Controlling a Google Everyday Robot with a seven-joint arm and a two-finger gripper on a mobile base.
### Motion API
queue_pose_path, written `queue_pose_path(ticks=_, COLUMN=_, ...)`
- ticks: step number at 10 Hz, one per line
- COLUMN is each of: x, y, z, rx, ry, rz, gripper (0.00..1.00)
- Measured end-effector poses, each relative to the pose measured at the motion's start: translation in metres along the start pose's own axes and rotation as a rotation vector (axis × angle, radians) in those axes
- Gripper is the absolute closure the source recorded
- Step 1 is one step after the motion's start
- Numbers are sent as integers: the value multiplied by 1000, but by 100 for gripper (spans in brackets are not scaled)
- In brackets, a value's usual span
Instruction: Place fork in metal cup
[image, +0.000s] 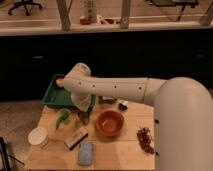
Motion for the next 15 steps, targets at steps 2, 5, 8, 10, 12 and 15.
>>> queue_pose_path(ticks=2, x=0, y=1, z=0, rx=-2, ry=-3, rz=0, gripper=21)
queue_pose_path(ticks=5, x=2, y=1, z=0, rx=-2, ry=-6, rz=-2, gripper=21)
queue_pose_path(ticks=8, x=2, y=1, z=0, rx=-3, ry=-8, rz=-6, gripper=21)
queue_pose_path(ticks=10, x=2, y=2, z=-1, rx=-3, ry=-10, rz=-7, gripper=21)
queue_pose_path(ticks=12, x=2, y=4, z=-1, rx=-3, ry=-11, rz=-7, gripper=21)
queue_pose_path(ticks=15, x=2, y=6, z=0, rx=5, ry=-15, rz=-5, gripper=21)
